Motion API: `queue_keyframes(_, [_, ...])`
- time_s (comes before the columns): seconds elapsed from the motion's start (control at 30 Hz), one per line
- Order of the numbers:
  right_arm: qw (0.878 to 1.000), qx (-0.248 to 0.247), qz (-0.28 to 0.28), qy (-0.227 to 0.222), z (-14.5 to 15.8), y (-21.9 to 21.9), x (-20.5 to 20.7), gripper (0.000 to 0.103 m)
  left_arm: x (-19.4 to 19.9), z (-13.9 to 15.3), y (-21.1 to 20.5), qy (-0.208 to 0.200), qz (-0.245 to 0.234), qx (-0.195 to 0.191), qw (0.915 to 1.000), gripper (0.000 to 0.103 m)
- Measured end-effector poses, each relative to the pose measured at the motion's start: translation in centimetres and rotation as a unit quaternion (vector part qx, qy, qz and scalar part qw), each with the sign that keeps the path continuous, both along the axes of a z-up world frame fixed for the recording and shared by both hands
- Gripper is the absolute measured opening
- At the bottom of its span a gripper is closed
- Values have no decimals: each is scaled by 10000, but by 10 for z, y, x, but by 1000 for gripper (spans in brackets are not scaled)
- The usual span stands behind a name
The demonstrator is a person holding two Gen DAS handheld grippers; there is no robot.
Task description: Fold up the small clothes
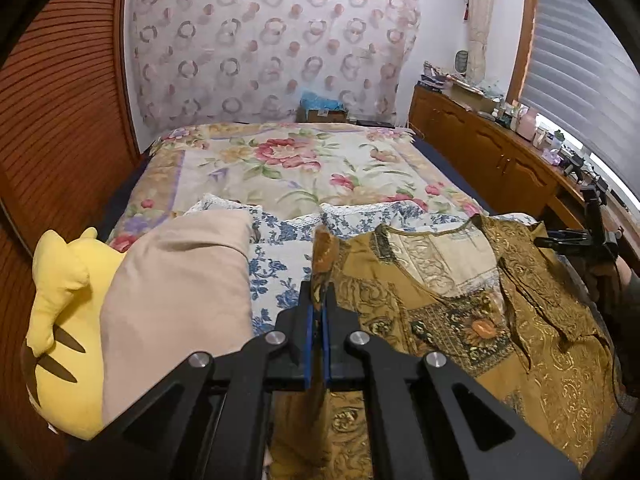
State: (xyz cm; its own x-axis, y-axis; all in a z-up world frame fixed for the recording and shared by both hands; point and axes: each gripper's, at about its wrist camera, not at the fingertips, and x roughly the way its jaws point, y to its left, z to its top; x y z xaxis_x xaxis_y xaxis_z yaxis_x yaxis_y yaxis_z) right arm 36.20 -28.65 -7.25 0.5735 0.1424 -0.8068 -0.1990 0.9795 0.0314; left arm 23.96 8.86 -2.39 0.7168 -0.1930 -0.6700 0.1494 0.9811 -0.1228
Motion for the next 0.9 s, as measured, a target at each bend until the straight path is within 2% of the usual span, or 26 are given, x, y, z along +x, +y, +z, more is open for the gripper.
queue_keyframes(0.07, [10000,46,89,-2,1,4,-2,16,-6,1,-2,-34,-24,-32,10000,1])
queue_keyframes(0.1, [9998,92,186,-11,2,7,-4,4,-8,2,-3,-59,-34,-51,10000,1])
queue_keyframes(0.23, [9969,510,443,-396,24,16,-30,3,-27,12,-8,-215,-110,-131,9996,0])
queue_keyframes(0.53, [9872,688,706,-1252,88,32,-102,2,-80,38,-16,-657,-244,-105,9975,0])
queue_keyframes(0.73, [9803,716,778,-1666,109,34,-155,2,-121,44,-10,-926,-208,-120,9954,0])
queue_keyframes(0.9, [9766,724,853,-1838,110,32,-204,2,-160,44,-2,-1068,-182,-65,9941,0])
